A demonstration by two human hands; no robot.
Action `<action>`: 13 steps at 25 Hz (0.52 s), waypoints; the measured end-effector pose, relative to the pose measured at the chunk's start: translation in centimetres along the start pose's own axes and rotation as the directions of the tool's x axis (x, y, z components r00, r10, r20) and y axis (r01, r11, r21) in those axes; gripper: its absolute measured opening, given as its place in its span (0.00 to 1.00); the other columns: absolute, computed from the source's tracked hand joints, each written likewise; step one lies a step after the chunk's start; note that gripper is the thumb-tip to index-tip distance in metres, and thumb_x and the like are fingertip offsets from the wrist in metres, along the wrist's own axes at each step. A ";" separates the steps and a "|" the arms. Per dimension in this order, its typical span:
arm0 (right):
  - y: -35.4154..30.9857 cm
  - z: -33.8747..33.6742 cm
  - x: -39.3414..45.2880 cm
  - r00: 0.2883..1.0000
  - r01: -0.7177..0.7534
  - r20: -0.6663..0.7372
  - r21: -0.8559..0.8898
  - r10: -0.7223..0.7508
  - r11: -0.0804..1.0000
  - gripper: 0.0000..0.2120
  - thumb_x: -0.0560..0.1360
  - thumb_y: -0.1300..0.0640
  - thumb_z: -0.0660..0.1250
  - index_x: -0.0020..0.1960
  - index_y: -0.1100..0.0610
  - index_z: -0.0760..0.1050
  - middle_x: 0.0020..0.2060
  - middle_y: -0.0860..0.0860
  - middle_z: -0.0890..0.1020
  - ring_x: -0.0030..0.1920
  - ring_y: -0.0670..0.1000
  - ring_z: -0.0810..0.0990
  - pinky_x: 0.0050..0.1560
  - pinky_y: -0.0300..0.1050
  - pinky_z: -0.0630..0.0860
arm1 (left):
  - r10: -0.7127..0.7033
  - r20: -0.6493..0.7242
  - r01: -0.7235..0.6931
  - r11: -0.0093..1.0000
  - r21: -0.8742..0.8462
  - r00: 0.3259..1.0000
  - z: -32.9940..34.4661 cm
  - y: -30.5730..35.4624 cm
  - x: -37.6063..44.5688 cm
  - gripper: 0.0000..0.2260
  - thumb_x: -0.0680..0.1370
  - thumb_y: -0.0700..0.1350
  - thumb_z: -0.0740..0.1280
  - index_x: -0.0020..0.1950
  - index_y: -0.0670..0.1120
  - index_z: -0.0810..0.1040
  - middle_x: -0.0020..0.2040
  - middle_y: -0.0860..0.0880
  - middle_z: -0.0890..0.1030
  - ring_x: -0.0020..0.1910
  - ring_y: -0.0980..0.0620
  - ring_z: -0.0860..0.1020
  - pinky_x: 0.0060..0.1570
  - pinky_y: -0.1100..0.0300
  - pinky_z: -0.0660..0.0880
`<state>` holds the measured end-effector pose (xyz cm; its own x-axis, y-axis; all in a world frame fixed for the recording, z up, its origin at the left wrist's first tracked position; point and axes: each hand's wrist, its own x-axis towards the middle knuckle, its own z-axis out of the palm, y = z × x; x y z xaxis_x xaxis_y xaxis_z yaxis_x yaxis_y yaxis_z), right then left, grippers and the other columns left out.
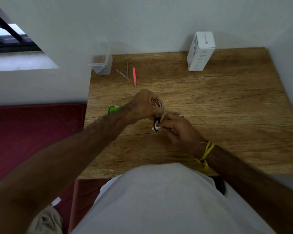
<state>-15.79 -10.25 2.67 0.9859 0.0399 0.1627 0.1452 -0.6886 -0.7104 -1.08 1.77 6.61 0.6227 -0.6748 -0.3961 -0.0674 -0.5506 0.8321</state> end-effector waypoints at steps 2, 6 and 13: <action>0.1 -0.7 0.1 0.993 0.098 0.076 -0.080 -0.092 0.992 0.12 0.79 0.55 0.62 0.52 0.58 0.83 0.45 0.51 0.79 0.46 0.49 0.75 0.46 0.47 0.71 | -0.016 0.090 0.012 0.999 0.046 0.996 0.0 0.5 0.3 0.04 0.73 0.34 0.73 0.47 0.35 0.82 0.36 0.40 0.84 0.33 0.51 0.83 0.34 0.59 0.81; 0.7 -2.5 0.6 0.920 0.379 0.221 -0.298 -0.323 0.876 0.12 0.76 0.58 0.62 0.54 0.57 0.82 0.47 0.56 0.80 0.43 0.58 0.78 0.38 0.50 0.75 | -0.112 0.231 0.089 0.990 0.107 0.967 0.1 1.0 1.2 0.09 0.72 0.37 0.76 0.48 0.34 0.82 0.36 0.42 0.84 0.34 0.52 0.83 0.32 0.61 0.79; 1.3 -5.0 2.7 0.725 0.687 0.400 -0.487 -0.561 0.540 0.15 0.76 0.62 0.61 0.59 0.55 0.81 0.46 0.56 0.81 0.40 0.57 0.80 0.38 0.52 0.79 | -0.241 0.409 0.228 0.970 0.081 0.880 0.2 1.6 1.7 0.11 0.72 0.38 0.76 0.51 0.35 0.82 0.40 0.43 0.84 0.37 0.51 0.83 0.35 0.61 0.80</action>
<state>-13.41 -14.64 5.62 0.6666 0.7047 0.2430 0.7145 -0.6969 0.0613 -0.29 -0.30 7.19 0.2454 -0.6622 -0.7080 0.0139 -0.7279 0.6856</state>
